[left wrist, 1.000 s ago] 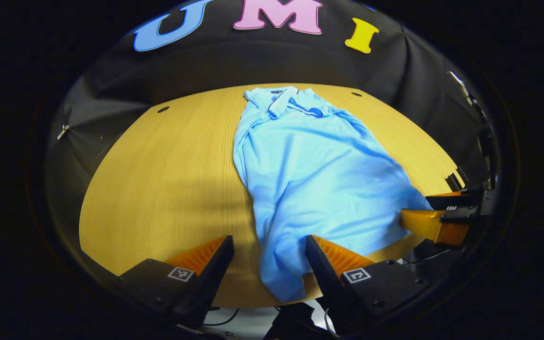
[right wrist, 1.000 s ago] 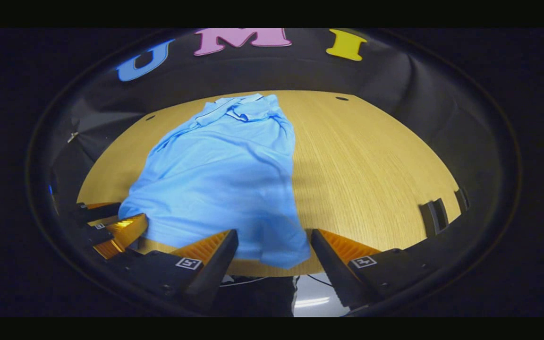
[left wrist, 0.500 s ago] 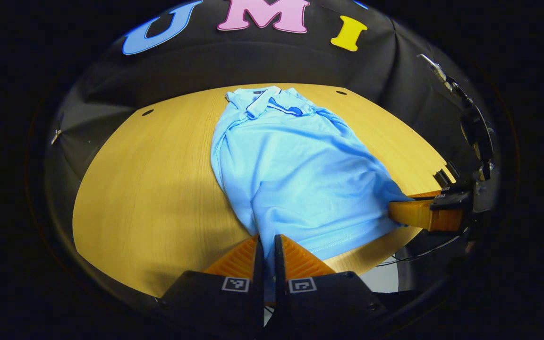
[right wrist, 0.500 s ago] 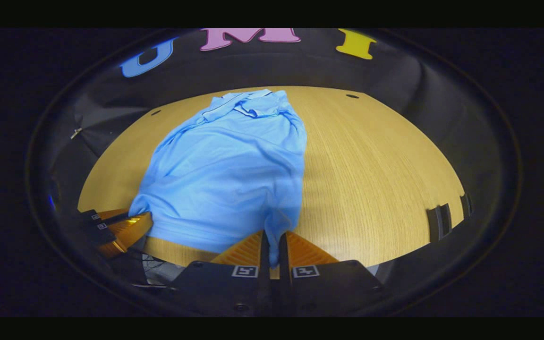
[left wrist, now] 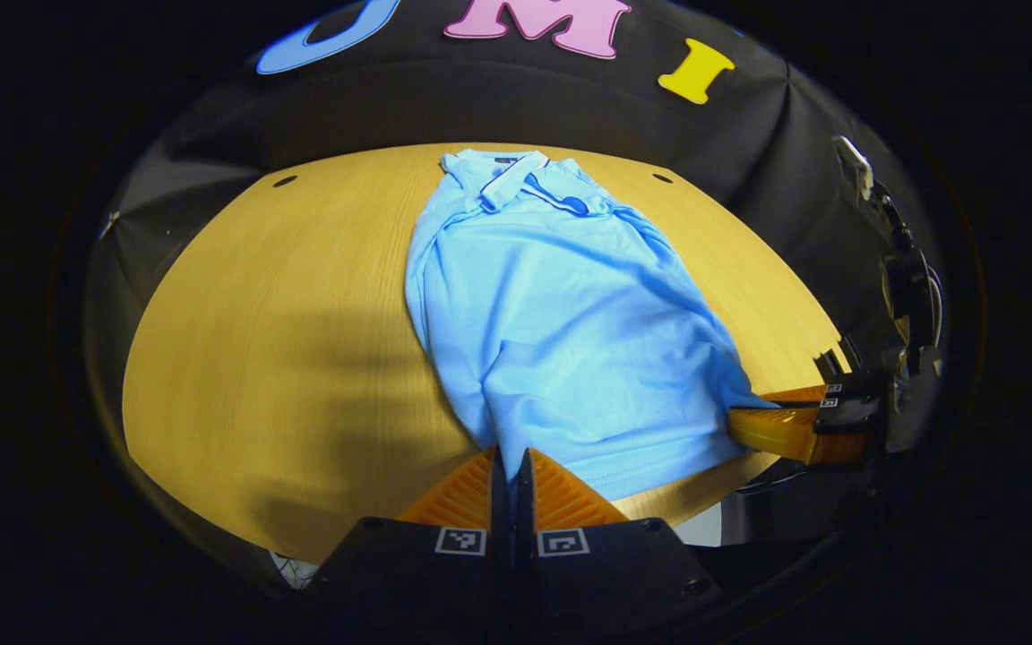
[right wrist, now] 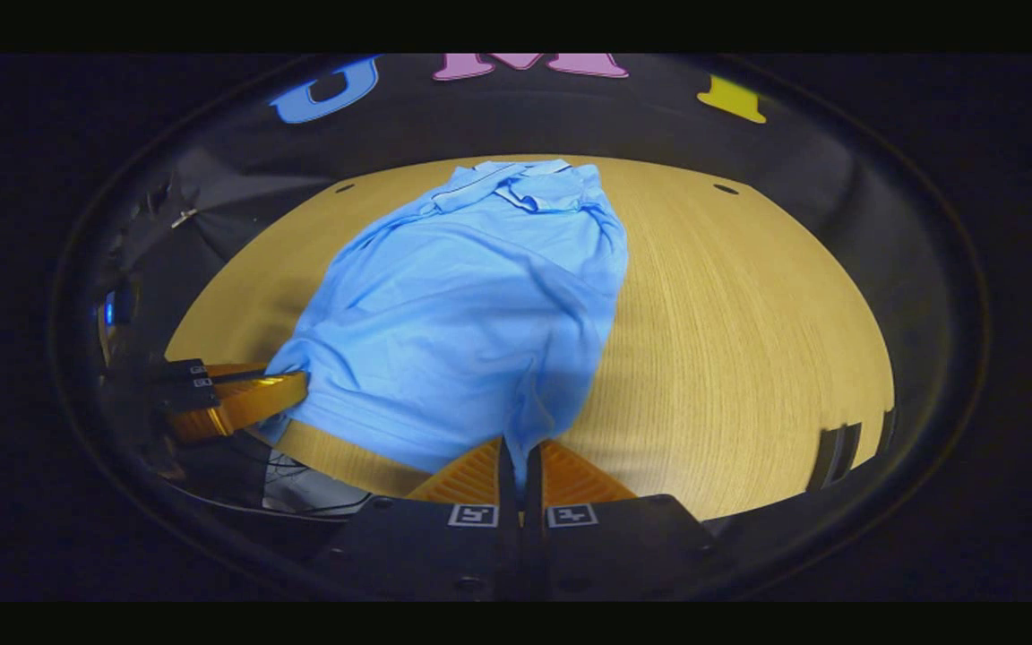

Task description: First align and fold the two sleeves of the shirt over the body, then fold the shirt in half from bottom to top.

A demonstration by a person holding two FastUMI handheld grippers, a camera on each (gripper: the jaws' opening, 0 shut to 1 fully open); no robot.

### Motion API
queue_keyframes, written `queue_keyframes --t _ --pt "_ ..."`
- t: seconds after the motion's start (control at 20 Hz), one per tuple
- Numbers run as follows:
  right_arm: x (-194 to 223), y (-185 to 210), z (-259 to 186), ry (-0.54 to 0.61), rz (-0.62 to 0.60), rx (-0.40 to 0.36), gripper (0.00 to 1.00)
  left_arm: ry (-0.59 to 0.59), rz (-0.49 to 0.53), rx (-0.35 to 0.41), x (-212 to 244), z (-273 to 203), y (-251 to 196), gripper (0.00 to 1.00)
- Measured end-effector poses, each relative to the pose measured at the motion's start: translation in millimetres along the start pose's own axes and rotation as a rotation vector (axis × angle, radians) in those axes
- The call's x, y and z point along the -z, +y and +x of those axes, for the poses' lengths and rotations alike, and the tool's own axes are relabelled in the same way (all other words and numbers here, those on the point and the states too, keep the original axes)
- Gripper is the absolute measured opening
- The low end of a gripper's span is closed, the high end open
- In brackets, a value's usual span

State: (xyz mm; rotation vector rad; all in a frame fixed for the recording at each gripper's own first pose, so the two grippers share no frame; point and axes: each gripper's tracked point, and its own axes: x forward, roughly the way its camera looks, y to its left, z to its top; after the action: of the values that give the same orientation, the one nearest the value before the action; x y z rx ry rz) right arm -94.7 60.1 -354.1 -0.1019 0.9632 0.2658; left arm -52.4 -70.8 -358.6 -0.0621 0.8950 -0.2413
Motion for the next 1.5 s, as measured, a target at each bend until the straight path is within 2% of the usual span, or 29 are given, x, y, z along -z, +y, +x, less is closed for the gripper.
queue_keyframes --t 0.3,0.35,0.4,0.45,0.75,0.9,0.95,1.0,1.15,1.2,1.25,1.3,1.35,1.4,1.5 --pt "-25 -4 -12 -0.013 0.022 -0.069 0.05 0.017 -0.088 -0.010 -13 -14 9 0.06" --pt "-32 -3 -13 -0.018 0.027 -0.084 0.10 0.008 -0.099 -0.010 -20 -18 10 0.06" --pt "-40 -1 -14 -0.021 0.024 -0.093 0.10 -0.001 -0.104 -0.010 -28 -21 12 0.06" --pt "-49 0 -16 -0.032 0.012 -0.100 0.05 -0.011 -0.105 -0.012 -36 -23 13 0.06" --pt "-115 8 -32 -0.134 -0.048 -0.145 0.05 -0.109 -0.014 -0.042 -108 -37 16 0.06" --pt "-149 -1 -42 -0.178 -0.048 -0.142 0.05 -0.147 -0.019 -0.027 -145 -42 12 0.06" --pt "-162 -5 -45 -0.195 -0.046 -0.140 0.00 -0.160 -0.022 -0.023 -157 -44 12 0.06" --pt "-177 -7 -48 -0.215 -0.042 -0.138 0.05 -0.172 -0.023 -0.023 -169 -46 12 0.06" --pt "-220 -13 -48 -0.267 -0.032 -0.142 0.05 -0.189 -0.037 -0.025 -203 -42 14 0.06" --pt "-234 -12 -48 -0.280 -0.031 -0.149 0.10 -0.198 -0.040 -0.027 -215 -40 15 0.06" --pt "-247 -12 -48 -0.296 -0.035 -0.150 0.00 -0.208 -0.038 -0.031 -225 -37 20 0.06" --pt "-258 -12 -45 -0.310 -0.045 -0.150 0.10 -0.219 -0.034 -0.038 -238 -35 23 0.06" --pt "-267 -12 -43 -0.320 -0.058 -0.151 0.10 -0.231 -0.029 -0.042 -250 -33 26 0.06" --pt "-276 -11 -40 -0.326 -0.069 -0.155 0.00 -0.242 -0.025 -0.049 -262 -30 27 0.06" --pt "-295 -7 -33 -0.343 -0.087 -0.168 0.00 -0.257 -0.020 -0.066 -285 -23 35 0.06"
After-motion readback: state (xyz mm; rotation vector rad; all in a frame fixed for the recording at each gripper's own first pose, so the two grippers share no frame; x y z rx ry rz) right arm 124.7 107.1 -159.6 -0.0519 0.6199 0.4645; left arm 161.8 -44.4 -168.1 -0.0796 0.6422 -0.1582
